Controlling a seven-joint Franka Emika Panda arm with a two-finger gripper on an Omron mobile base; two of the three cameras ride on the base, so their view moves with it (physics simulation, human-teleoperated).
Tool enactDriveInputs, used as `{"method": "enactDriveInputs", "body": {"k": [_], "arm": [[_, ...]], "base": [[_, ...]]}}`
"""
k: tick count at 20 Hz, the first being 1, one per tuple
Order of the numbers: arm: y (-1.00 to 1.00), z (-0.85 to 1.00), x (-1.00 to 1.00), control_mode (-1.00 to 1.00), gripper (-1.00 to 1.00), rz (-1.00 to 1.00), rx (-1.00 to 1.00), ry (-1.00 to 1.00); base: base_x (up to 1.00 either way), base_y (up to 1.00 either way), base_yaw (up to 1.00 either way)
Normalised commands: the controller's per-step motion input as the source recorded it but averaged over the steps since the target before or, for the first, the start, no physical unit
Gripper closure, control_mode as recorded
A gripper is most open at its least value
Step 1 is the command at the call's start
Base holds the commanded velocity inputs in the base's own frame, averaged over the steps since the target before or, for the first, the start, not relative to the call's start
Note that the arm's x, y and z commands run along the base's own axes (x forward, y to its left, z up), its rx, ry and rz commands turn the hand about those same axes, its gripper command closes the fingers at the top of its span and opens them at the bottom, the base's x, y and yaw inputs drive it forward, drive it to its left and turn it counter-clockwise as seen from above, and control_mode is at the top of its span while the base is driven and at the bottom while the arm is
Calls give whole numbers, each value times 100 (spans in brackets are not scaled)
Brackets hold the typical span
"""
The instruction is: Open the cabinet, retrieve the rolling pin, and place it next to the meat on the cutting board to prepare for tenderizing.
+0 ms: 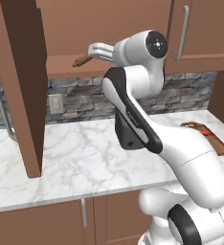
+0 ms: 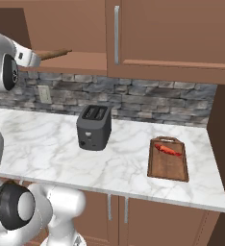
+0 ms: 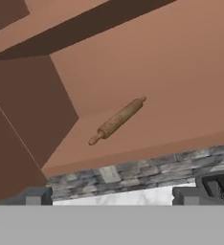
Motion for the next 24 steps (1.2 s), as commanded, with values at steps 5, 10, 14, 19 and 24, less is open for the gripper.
{"method": "enactDriveInputs", "body": {"k": [5, 10, 14, 19, 24], "arm": [[11, 8, 35, -100, -100, -1, -9, 3], [14, -5, 28, -100, -100, -3, -1, 18], [1, 0, 16, -100, -100, -9, 0, 8], [7, -2, 15, -100, -100, -13, -1, 1], [8, -15, 3, -100, -100, -12, -2, -4]], "base": [[0, 0, 0], [0, 0, 0], [0, 0, 0], [0, 0, 0], [0, 0, 0]]}}
